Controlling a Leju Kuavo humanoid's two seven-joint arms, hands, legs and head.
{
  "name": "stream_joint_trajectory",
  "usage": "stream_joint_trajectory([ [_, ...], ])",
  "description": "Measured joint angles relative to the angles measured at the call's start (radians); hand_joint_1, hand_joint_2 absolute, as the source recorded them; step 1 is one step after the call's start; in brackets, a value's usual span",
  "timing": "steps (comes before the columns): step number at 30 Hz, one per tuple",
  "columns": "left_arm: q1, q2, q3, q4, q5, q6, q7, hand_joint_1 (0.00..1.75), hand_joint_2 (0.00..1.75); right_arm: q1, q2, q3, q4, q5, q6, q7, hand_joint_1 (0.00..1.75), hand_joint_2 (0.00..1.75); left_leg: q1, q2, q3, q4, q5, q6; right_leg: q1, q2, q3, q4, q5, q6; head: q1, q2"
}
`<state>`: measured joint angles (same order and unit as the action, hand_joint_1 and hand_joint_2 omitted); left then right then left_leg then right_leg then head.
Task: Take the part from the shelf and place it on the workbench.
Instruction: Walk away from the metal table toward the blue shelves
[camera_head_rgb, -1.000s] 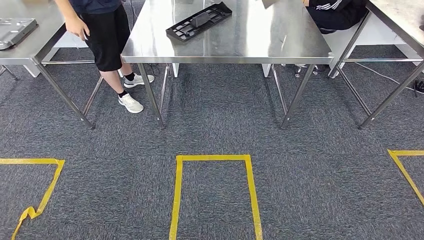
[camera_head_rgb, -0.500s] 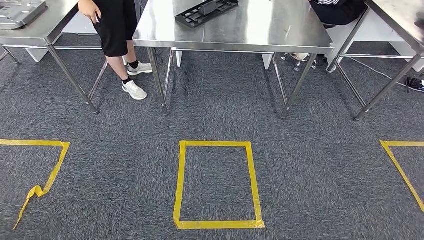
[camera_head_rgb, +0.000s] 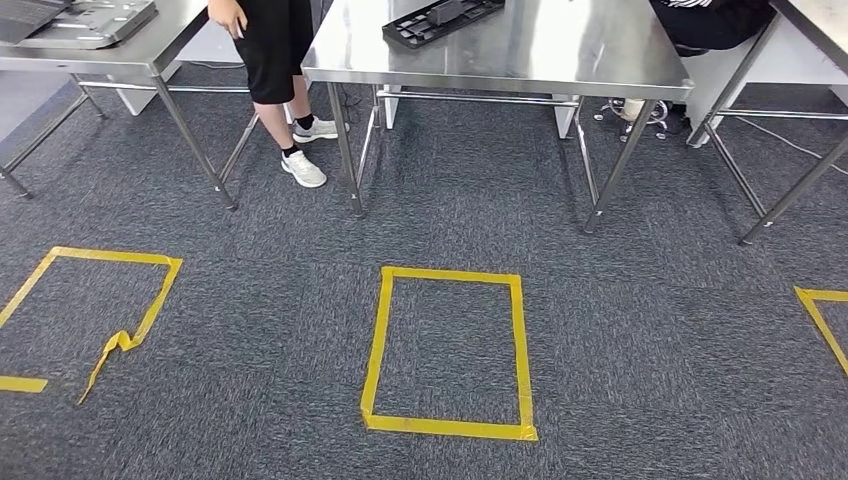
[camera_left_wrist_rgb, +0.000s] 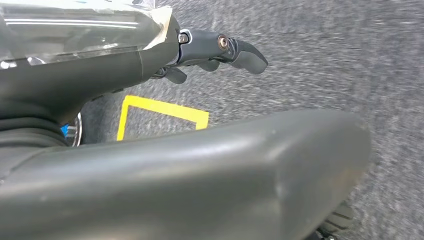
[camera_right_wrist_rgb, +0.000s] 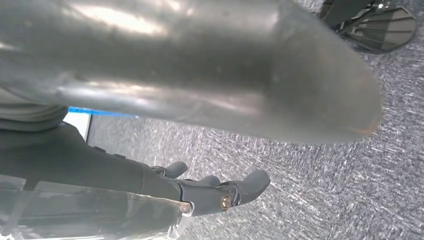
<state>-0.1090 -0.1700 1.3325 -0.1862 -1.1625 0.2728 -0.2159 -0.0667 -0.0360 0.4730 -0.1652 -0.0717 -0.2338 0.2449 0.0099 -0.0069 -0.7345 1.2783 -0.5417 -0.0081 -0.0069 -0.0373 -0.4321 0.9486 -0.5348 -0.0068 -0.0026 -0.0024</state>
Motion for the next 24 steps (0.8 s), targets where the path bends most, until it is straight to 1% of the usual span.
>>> stream_joint_trajectory([
  [1,0.002,0.0,0.0,0.0,0.0,0.0,0.0,0.0,0.0,0.0,0.001,0.0,0.0,0.0,0.0,0.0,0.0,0.0,0.001,0.004,0.02,-0.009,0.012,0.0,0.001,-0.01,-0.003,0.001,0.002,0.001,0.0,0.0],
  [2,0.003,0.0,0.0,0.0,0.0,0.0,0.0,0.0,0.0,0.0,0.001,0.0,0.0,0.0,0.0,0.0,0.0,0.0,0.002,0.011,0.061,-0.058,0.035,0.001,0.001,-0.02,-0.005,0.002,0.003,0.001,0.0,0.0],
  [3,0.004,0.0,0.0,0.0,0.0,0.0,0.0,0.0,0.0,-0.001,0.002,0.0,0.0,0.0,0.0,0.0,0.0,0.0,0.002,0.026,0.112,-0.13,0.055,0.003,0.002,-0.029,-0.004,0.002,0.003,0.002,-0.001,0.0],
  [4,0.003,0.0,-0.001,0.0,-0.001,0.0,0.0,0.0,0.0,-0.001,0.002,0.0,0.0,0.0,0.0,0.0,0.0,0.0,-0.001,0.043,0.158,-0.198,0.069,0.008,0.005,-0.038,-0.004,0.003,0.003,0.005,-0.001,0.0],
  [5,0.002,0.001,-0.001,0.0,-0.002,0.0,0.0,0.0,0.0,-0.002,0.002,0.0,0.0,0.0,0.0,0.0,0.0,0.0,-0.004,0.058,0.188,-0.246,0.076,0.013,0.008,-0.046,-0.004,0.004,0.003,0.008,0.001,0.0],
  [6,0.002,0.001,-0.002,0.0,-0.002,0.0,0.0,0.0,0.0,-0.002,0.003,0.0,0.0,0.0,0.0,0.0,0.0,0.0,-0.008,0.066,0.201,-0.27,0.074,0.02,0.012,-0.053,-0.004,0.005,0.002,0.013,0.002,0.0],
  [7,0.001,0.001,-0.002,0.0,-0.003,-0.001,0.0,0.0,0.0,-0.004,0.003,0.0,0.0,0.0,0.0,0.0,0.0,0.0,-0.012,0.064,0.199,-0.275,0.073,0.028,0.014,-0.061,-0.004,0.006,0.002,0.018,0.003,0.0],
  [8,0.002,0.0,-0.002,0.0,-0.004,-0.001,0.0,0.0,0.0,-0.006,0.003,0.0,0.0,-0.001,0.0,0.0,0.0,0.0,-0.013,0.055,0.195,-0.278,0.074,0.035,0.016,-0.069,-0.002,0.007,0.002,0.024,0.004,0.0],
  [9,0.002,0.0,-0.003,0.0,-0.004,-0.001,0.0,0.0,0.0,-0.008,0.003,0.0,0.0,-0.001,0.0,0.0,0.0,0.0,-0.011,0.046,0.193,-0.284,0.076,0.043,0.015,-0.066,-0.004,0.013,-0.002,0.029,0.003,0.0],
  [10,0.002,-0.001,-0.003,0.0,-0.004,-0.001,0.0,0.0,0.0,-0.009,0.004,0.0,0.0,-0.001,0.0,0.0,0.0,0.0,-0.009,0.038,0.19,-0.288,0.081,0.051,0.014,-0.051,-0.014,0.032,-0.014,0.032,0.004,0.0],
  [11,0.002,-0.001,-0.003,0.0,-0.004,-0.001,0.0,0.0,0.0,-0.009,0.004,0.0,0.0,-0.001,0.0,0.0,0.0,0.0,-0.006,0.029,0.187,-0.292,0.086,0.058,0.012,-0.028,-0.036,0.073,-0.034,0.033,0.005,0.0],
  [12,0.001,-0.002,-0.004,0.0,-0.005,-0.002,0.0,0.0,0.0,-0.008,0.004,0.0,0.0,-0.002,0.0,0.0,0.0,0.0,-0.004,0.021,0.184,-0.294,0.09,0.063,0.008,-0.001,-0.07,0.137,-0.063,0.031,0.007,0.0],
  [13,0.001,-0.002,-0.004,0.0,-0.005,-0.002,-0.001,0.0,0.0,-0.007,0.005,0.0,0.0,-0.002,0.0,0.0,0.0,0.0,-0.004,0.011,0.179,-0.294,0.093,0.066,0.006,0.017,-0.108,0.213,-0.092,0.029,0.009,0.0],
  [14,0.001,-0.003,-0.005,0.0,-0.005,-0.002,-0.001,0.0,0.0,-0.005,0.005,0.0,0.0,-0.002,0.0,0.0,0.0,0.0,-0.004,-0.001,0.175,-0.294,0.095,0.066,0.004,0.026,-0.144,0.28,-0.112,0.03,0.01,0.0],
  [15,0.001,-0.003,-0.006,0.0,-0.005,-0.003,-0.001,0.0,0.0,-0.003,0.005,0.0,0.0,-0.003,0.0,0.0,0.0,0.0,-0.004,-0.013,0.172,-0.294,0.097,0.065,0.001,0.029,-0.166,0.318,-0.117,0.036,0.009,0.0],
  [16,0.002,-0.003,-0.008,0.0,-0.006,-0.004,-0.001,0.0,0.0,-0.001,0.005,0.0,0.0,-0.004,-0.001,0.0,0.0,0.0,-0.004,-0.026,0.171,-0.293,0.099,0.063,-0.002,0.032,-0.168,0.315,-0.105,0.045,0.01,0.0],
  [17,0.003,-0.003,-0.009,0.0,-0.006,-0.005,-0.001,0.0,0.0,0.0,0.005,0.0,0.0,-0.004,-0.002,-0.001,0.0,0.0,-0.003,-0.039,0.171,-0.293,0.101,0.061,-0.005,0.036,-0.15,0.268,-0.078,0.056,0.01,0.0],
  [18,0.003,-0.003,-0.01,0.0,-0.007,-0.007,-0.001,0.0,0.0,0.001,0.004,0.0,0.0,-0.005,-0.003,-0.001,0.0,0.0,-0.002,-0.052,0.171,-0.293,0.103,0.057,-0.009,0.05,-0.119,0.194,-0.043,0.067,0.01,0.0],
  [19,0.003,-0.003,-0.011,0.0,-0.008,-0.009,-0.002,0.0,0.0,0.001,0.004,0.0,0.001,-0.005,-0.003,-0.002,0.0,0.0,-0.004,-0.063,0.17,-0.291,0.105,0.053,-0.012,0.072,-0.088,0.119,-0.013,0.073,0.01,0.0],
  [20,0.002,-0.003,-0.012,0.0,-0.008,-0.01,-0.002,0.0,0.0,0.001,0.004,0.0,0.001,-0.006,-0.004,-0.002,0.0,0.0,-0.005,-0.073,0.168,-0.29,0.107,0.047,-0.013,0.089,-0.066,0.062,0.01,0.073,0.011,0.0],
  [21,0.001,-0.003,-0.013,0.0,-0.008,-0.011,-0.003,0.0,0.0,0.001,0.004,0.0,0.001,-0.006,-0.004,-0.003,0.0,0.0,-0.007,-0.082,0.165,-0.289,0.109,0.041,-0.012,0.102,-0.056,0.032,0.021,0.068,0.01,0.0],
  [22,0.002,-0.003,-0.014,0.0,-0.008,-0.012,-0.003,0.0,0.0,0.0,0.005,0.0,0.001,-0.006,-0.005,-0.003,0.0,0.0,-0.008,-0.091,0.162,-0.289,0.112,0.035,-0.01,0.102,-0.056,0.025,0.024,0.06,0.01,0.0],
  [23,0.003,-0.003,-0.014,0.0,-0.008,-0.012,-0.003,0.0,0.0,-0.001,0.006,0.0,0.001,-0.006,-0.006,-0.004,0.0,0.0,-0.007,-0.1,0.158,-0.29,0.115,0.029,-0.009,0.091,-0.055,0.025,0.027,0.051,0.009,0.0],
  [24,0.004,-0.003,-0.014,0.0,-0.008,-0.012,-0.003,0.0,0.0,-0.002,0.007,0.0,0.001,-0.007,-0.007,-0.005,0.0,0.0,-0.005,-0.101,0.154,-0.287,0.114,0.024,-0.01,0.08,-0.054,0.025,0.031,0.044,0.008,0.0],
])
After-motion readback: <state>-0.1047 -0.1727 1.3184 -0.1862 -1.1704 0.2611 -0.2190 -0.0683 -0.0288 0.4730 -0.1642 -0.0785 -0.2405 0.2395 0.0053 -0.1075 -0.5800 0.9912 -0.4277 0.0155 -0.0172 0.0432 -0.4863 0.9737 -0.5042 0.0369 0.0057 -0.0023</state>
